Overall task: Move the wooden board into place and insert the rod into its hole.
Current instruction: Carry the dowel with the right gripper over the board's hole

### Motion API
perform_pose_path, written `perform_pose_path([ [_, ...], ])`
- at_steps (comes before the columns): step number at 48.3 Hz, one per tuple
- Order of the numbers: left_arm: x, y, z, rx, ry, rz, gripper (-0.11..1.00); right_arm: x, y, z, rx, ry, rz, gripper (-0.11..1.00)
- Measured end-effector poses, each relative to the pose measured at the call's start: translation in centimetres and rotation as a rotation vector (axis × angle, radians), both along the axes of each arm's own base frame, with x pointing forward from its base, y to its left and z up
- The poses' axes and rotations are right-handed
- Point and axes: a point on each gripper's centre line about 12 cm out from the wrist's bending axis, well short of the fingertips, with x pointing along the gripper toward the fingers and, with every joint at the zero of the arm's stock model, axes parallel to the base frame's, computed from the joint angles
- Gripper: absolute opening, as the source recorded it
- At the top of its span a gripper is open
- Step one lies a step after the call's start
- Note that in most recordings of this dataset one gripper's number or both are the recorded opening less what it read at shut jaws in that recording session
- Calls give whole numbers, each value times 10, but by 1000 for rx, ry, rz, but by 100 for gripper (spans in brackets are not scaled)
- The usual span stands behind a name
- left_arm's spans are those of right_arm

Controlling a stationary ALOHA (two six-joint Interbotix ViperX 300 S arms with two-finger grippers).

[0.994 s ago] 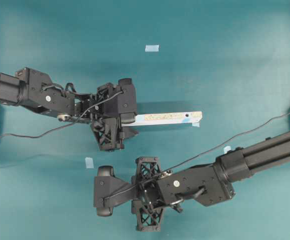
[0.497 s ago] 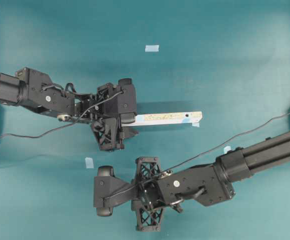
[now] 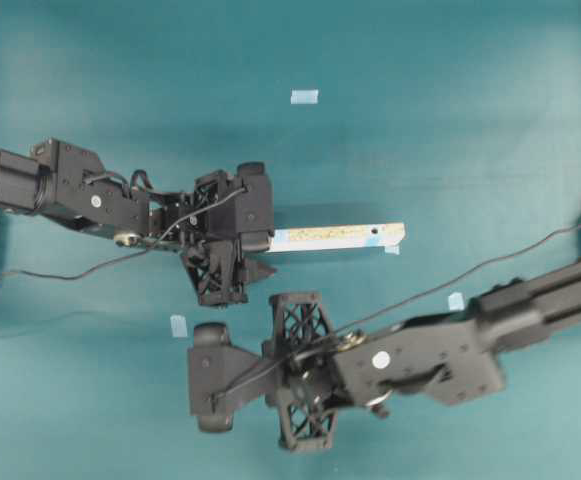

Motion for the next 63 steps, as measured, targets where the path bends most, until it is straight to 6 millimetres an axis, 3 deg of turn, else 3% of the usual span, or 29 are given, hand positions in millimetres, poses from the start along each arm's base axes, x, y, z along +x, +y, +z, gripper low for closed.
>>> perform_pose_path([
  [13,0,0,0,-1,0,1,62,-25,-51,57,-22,-133,-48,9],
  [20,0,0,-1,0,2,0,62,-47,-62,70,-1,-222,-34,9],
  [35,0,0,0,0,0,0,62,-109,-90,73,168,-667,31,9],
  [44,0,0,0,0,-2,0,62,-139,-114,56,213,-813,11,9],
  [63,0,0,0,0,0,0,62,-152,-142,36,89,-874,30,9],
])
